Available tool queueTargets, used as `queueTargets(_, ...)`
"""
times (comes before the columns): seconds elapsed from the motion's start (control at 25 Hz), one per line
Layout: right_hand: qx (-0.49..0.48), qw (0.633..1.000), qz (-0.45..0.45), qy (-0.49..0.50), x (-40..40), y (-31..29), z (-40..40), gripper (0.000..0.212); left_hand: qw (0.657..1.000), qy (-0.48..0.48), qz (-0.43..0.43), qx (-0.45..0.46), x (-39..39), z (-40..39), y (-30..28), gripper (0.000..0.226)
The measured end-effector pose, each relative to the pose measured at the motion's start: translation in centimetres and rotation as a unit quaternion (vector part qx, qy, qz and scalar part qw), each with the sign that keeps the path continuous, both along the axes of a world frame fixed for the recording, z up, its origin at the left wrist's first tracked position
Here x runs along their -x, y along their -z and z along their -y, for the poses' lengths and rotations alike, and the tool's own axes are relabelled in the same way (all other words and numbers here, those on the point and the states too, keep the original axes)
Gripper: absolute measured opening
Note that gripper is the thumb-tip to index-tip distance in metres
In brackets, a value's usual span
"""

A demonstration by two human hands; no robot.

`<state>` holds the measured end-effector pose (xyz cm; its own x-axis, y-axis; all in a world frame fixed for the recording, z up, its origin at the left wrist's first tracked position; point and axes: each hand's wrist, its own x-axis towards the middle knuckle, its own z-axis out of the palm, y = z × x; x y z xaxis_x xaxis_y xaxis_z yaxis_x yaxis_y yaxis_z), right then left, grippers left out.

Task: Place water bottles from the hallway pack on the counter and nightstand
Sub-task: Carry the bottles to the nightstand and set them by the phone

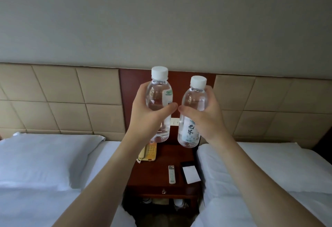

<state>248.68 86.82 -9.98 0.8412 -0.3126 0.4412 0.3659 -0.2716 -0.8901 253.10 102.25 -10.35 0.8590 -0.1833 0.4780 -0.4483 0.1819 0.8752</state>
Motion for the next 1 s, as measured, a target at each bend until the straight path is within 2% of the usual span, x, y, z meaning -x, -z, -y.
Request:
queueTargets(0.24,-0.02,0.999,-0.044,-0.004,-16.2,3.5,7.4,0.051,0.998,0.026,-0.027,-0.041,-16.7,6.7,3.7,0.054)
queueTargets(0.44,-0.027,0.996,-0.078,-0.016,-27.1,11.6,13.4,0.053,0.993,0.041,-0.058,-0.094,-26.6,12.5,11.1,0.054)
queueTargets(0.56,-0.042,0.996,-0.079,-0.013,-32.5,21.5,16.0,0.052,0.994,-0.003,-0.043,-0.102,-31.4,15.3,20.6,0.059)
queueTargets(0.68,-0.039,0.996,-0.086,-0.01,-37.1,35.6,18.0,0.054,0.993,-0.038,-0.041,-0.103,-35.9,17.6,34.8,0.055)
queueTargets(0.76,-0.045,0.994,-0.095,-0.014,-39.4,45.8,19.0,0.057,0.994,-0.052,-0.066,-0.074,-38.0,18.8,45.0,0.051)
queueTargets(0.88,-0.022,0.992,-0.119,-0.026,-41.9,58.8,19.7,0.057,0.992,-0.068,-0.071,-0.074,-40.3,20.2,58.2,0.054)
queueTargets(1.0,-0.018,0.991,-0.134,-0.019,-43.5,67.0,20.6,0.054,0.992,-0.075,-0.059,-0.085,-42.6,20.6,67.3,0.051)
